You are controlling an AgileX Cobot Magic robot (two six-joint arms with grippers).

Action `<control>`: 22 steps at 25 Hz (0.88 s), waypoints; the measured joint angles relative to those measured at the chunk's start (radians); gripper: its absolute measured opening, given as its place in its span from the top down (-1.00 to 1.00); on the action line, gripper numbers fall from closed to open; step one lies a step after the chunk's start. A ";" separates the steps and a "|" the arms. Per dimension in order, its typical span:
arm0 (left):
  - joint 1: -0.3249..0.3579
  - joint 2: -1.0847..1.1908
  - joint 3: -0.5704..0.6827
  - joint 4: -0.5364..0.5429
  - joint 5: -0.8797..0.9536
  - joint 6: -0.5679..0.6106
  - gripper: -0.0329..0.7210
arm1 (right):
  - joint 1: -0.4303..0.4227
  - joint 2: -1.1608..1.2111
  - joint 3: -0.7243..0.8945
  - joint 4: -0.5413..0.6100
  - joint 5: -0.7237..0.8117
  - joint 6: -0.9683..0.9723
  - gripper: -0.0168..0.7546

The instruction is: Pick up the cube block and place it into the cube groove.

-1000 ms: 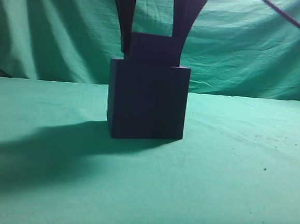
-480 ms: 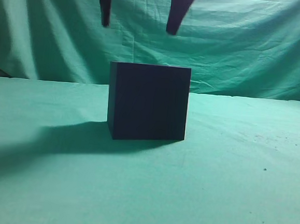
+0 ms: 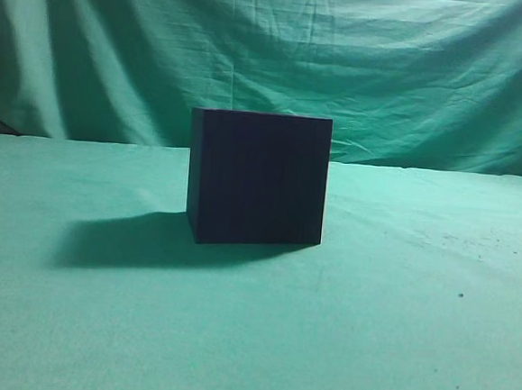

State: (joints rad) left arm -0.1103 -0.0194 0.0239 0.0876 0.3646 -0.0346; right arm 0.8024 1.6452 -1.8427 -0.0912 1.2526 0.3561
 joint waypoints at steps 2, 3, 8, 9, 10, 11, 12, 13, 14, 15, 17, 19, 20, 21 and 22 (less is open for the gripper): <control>0.000 0.000 0.000 0.000 0.000 0.000 0.91 | 0.000 -0.082 0.018 0.006 0.000 -0.004 0.96; 0.000 0.000 0.000 0.000 0.000 0.000 0.91 | 0.000 -0.131 0.038 0.008 0.000 -0.006 0.96; 0.000 0.000 0.000 0.000 0.000 0.000 0.91 | 0.000 -0.382 0.262 -0.002 0.009 -0.035 0.96; 0.000 0.000 0.000 0.000 0.000 0.000 0.91 | 0.000 -0.427 0.318 -0.003 0.012 -0.045 0.96; 0.000 0.000 0.000 0.000 0.000 0.000 0.91 | 0.000 -0.481 0.364 -0.004 0.012 -0.052 0.96; 0.000 0.000 0.000 0.000 0.000 0.000 0.91 | 0.000 -0.537 0.418 -0.004 0.015 -0.058 0.96; 0.000 0.000 0.000 0.000 0.000 0.000 0.91 | 0.000 -0.594 0.470 -0.004 0.015 -0.068 0.96; 0.000 0.000 0.000 0.000 0.000 0.000 0.91 | 0.000 -0.642 0.521 -0.004 0.015 -0.076 0.96; 0.000 0.000 0.000 0.000 0.000 0.000 0.91 | 0.000 -0.701 0.563 -0.004 0.008 -0.080 0.96; 0.000 0.000 0.000 0.000 0.000 0.000 0.91 | 0.000 -0.760 0.611 -0.004 -0.006 -0.088 0.96; 0.000 0.000 0.000 0.000 0.000 0.000 0.91 | 0.000 -0.867 0.692 -0.004 -0.050 -0.098 0.96; 0.000 0.000 0.000 0.000 0.000 0.000 0.91 | 0.000 -0.979 0.762 0.002 -0.094 -0.100 0.96; 0.000 0.000 0.000 0.000 0.000 0.000 0.91 | 0.000 -1.021 0.787 0.005 -0.104 -0.100 0.96; 0.000 0.000 0.000 0.000 0.000 0.000 0.91 | 0.000 -1.076 0.806 0.009 -0.107 -0.100 0.96; 0.000 0.000 0.000 0.000 0.000 0.000 0.91 | 0.000 -1.109 0.815 0.011 -0.102 -0.100 0.96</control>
State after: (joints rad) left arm -0.1103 -0.0194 0.0239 0.0876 0.3646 -0.0346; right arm 0.8024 0.5358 -1.0276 -0.0798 1.1506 0.2561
